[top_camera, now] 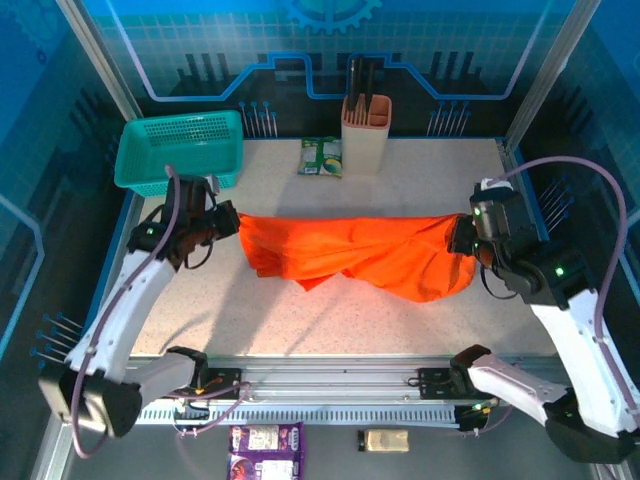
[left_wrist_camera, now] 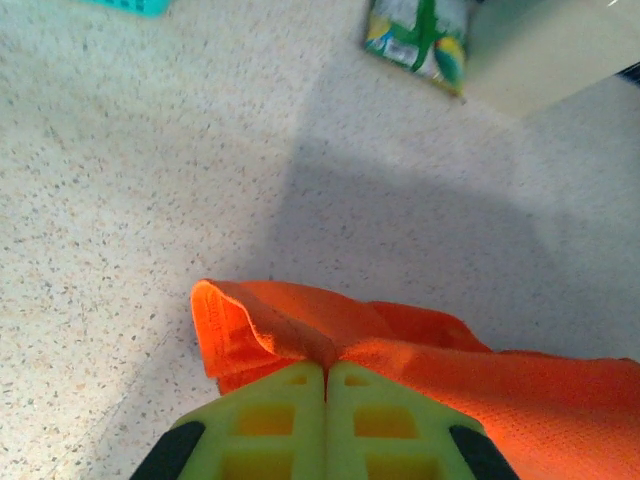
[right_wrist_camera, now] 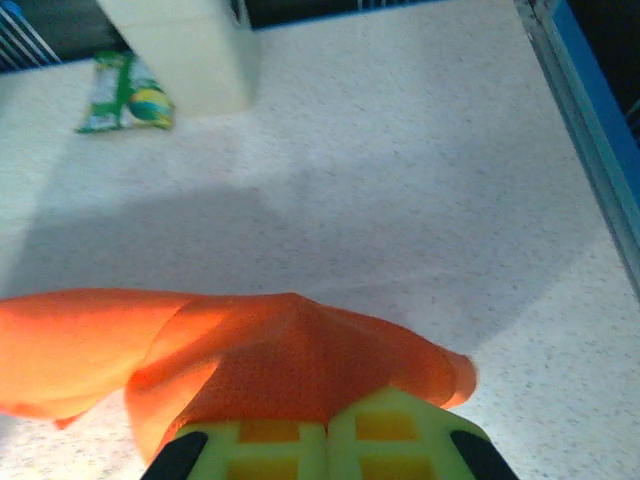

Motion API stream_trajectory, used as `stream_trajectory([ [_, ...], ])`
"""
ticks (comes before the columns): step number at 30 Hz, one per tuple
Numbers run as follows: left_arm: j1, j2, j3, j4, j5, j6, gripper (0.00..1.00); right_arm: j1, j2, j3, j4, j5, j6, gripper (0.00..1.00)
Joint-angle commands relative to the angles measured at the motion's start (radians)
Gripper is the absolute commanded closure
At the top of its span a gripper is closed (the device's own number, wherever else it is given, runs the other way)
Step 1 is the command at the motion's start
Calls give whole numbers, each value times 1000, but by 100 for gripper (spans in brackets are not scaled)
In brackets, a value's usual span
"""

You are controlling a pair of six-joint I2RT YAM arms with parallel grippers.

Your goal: Fold the inside-out t-shirt

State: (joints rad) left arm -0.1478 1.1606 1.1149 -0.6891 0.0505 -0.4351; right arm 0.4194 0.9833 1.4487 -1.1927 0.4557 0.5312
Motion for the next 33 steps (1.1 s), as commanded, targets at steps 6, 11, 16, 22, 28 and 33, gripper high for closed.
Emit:
stream_trajectory([
  [6, 63, 394, 140, 126, 207, 96, 100, -281, 196, -190, 234, -263, -134, 100],
  [11, 64, 665, 361, 130, 263, 97, 100, -372, 340, -260, 359, -290, -142, 100],
  [16, 59, 883, 595, 112, 346, 96, 100, -424, 430, -285, 411, -273, -149, 100],
  [22, 56, 873, 585, 155, 388, 93, 72, -443, 433, -326, 425, -271, -153, 100],
  [28, 57, 663, 316, 204, 385, 81, 58, -442, 407, -389, 446, -305, -146, 100],
  [33, 59, 534, 28, 343, 532, 36, 56, -446, 382, -428, 464, -345, -138, 100],
])
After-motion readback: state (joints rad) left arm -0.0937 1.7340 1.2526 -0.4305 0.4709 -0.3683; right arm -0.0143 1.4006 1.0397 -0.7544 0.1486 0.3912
